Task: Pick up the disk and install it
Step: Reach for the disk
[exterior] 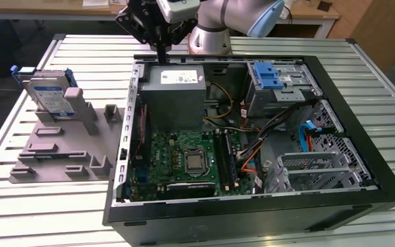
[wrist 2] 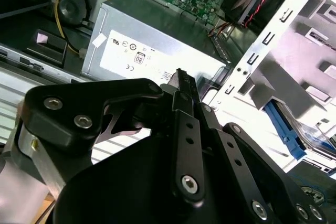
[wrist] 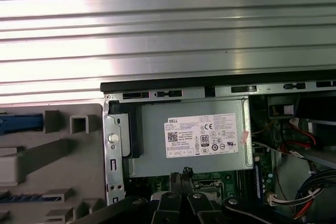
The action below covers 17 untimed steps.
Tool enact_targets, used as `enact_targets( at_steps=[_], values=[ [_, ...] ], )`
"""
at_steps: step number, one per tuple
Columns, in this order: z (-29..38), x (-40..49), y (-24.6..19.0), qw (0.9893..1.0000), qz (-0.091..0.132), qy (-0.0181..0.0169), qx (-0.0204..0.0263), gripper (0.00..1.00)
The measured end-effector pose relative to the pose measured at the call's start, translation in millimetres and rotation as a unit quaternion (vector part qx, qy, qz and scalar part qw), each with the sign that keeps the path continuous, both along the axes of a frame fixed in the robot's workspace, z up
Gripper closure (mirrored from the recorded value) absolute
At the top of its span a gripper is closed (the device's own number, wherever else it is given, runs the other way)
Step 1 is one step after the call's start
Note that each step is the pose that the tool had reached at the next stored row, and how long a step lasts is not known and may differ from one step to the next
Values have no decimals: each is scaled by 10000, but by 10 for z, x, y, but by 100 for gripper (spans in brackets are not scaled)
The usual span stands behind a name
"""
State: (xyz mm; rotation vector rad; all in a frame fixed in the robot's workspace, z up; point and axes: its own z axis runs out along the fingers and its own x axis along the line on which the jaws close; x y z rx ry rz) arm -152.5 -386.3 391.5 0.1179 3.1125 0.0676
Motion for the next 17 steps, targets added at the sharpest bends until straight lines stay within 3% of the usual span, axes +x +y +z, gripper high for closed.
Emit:
enact_targets(
  at_steps=[17],
  values=[
    [-9,-54,28,10000,0,0,0,89]
  ],
)
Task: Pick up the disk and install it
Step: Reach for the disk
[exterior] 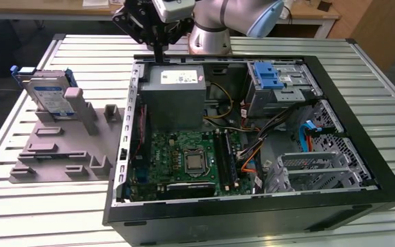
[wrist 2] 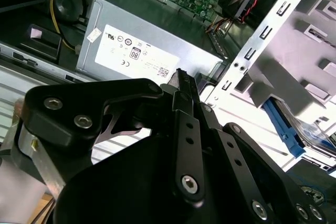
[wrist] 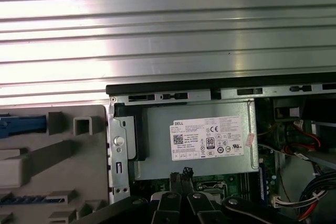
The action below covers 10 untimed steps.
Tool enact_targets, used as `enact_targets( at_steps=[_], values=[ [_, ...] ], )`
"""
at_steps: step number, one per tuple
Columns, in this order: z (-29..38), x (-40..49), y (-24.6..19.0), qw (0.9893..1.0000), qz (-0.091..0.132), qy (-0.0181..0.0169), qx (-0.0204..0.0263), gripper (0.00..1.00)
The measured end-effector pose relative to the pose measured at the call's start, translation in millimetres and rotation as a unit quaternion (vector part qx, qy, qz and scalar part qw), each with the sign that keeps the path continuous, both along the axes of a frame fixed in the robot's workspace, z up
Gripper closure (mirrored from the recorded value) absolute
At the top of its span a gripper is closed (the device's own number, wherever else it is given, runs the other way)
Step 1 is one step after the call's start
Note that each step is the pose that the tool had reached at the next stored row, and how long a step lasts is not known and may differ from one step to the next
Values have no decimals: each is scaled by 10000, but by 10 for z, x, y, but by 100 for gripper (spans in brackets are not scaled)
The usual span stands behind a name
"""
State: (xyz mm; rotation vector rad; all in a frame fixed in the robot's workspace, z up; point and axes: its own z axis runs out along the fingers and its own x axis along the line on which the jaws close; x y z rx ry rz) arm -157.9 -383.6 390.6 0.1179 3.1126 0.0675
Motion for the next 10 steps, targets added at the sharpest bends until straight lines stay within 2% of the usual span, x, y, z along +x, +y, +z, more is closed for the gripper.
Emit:
enact_targets(
  at_steps=[10],
  values=[
    [-1,-36,4,10000,0,0,0,89]
  ],
)
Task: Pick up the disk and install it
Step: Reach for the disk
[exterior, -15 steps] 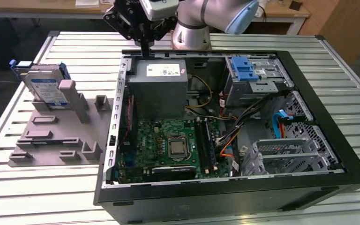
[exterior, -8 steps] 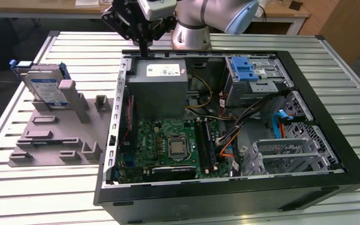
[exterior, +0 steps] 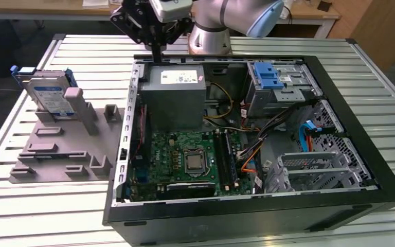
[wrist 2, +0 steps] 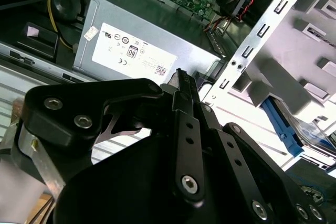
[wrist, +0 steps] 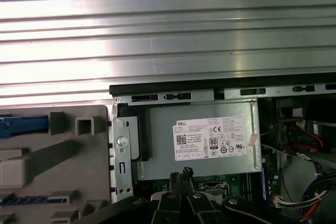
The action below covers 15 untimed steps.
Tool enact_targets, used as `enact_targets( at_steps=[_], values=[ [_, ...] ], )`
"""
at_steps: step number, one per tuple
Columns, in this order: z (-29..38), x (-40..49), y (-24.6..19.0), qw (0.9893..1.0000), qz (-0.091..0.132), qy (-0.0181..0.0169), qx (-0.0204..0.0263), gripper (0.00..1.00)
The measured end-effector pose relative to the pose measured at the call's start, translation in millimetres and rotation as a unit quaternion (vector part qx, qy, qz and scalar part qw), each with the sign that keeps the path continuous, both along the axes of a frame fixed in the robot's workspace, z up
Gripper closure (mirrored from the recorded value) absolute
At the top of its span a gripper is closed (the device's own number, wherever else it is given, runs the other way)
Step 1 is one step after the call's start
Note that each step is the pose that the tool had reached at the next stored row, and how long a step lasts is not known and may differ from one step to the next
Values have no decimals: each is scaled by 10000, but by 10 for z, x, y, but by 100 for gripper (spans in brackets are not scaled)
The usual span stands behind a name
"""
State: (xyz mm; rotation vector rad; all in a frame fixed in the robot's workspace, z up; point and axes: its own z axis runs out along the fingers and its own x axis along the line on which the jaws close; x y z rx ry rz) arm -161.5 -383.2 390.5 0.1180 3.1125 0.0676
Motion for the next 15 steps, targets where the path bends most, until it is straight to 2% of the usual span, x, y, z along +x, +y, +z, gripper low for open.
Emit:
enact_targets(
  at_steps=[6,8,15],
  values=[
    [0,-18,2,10000,0,0,0,89],
    [-2,-60,6,10000,0,0,0,89],
    [-3,-74,8,10000,0,0,0,89]
  ],
)
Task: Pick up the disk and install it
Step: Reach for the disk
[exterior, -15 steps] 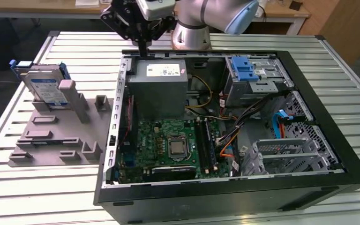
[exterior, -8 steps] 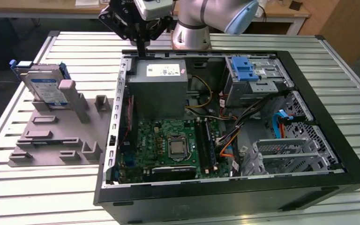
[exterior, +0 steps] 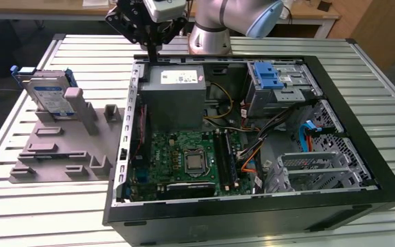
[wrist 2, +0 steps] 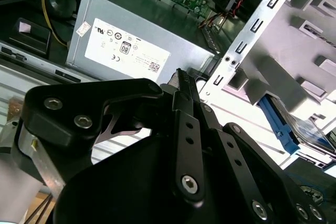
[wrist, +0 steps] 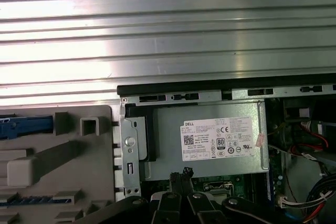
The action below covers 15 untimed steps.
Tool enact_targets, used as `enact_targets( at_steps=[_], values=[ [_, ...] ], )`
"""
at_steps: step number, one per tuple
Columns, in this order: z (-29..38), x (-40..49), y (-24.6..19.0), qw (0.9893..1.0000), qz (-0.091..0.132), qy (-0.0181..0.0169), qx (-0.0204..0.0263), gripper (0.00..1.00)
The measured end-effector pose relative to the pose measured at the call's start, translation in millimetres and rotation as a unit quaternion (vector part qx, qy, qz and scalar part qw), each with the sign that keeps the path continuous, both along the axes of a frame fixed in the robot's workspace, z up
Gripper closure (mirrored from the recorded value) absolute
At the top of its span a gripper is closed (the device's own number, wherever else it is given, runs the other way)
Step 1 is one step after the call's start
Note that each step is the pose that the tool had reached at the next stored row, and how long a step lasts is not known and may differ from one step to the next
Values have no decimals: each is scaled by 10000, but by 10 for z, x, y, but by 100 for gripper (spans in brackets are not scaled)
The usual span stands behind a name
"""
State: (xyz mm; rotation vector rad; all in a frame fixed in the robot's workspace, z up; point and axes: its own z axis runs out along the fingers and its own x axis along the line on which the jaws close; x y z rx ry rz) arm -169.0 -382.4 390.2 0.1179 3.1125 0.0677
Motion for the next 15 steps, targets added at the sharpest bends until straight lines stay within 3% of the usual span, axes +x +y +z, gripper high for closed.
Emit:
enact_targets(
  at_steps=[15],
  values=[
    [-3,-36,8,10000,0,0,0,89]
  ],
)
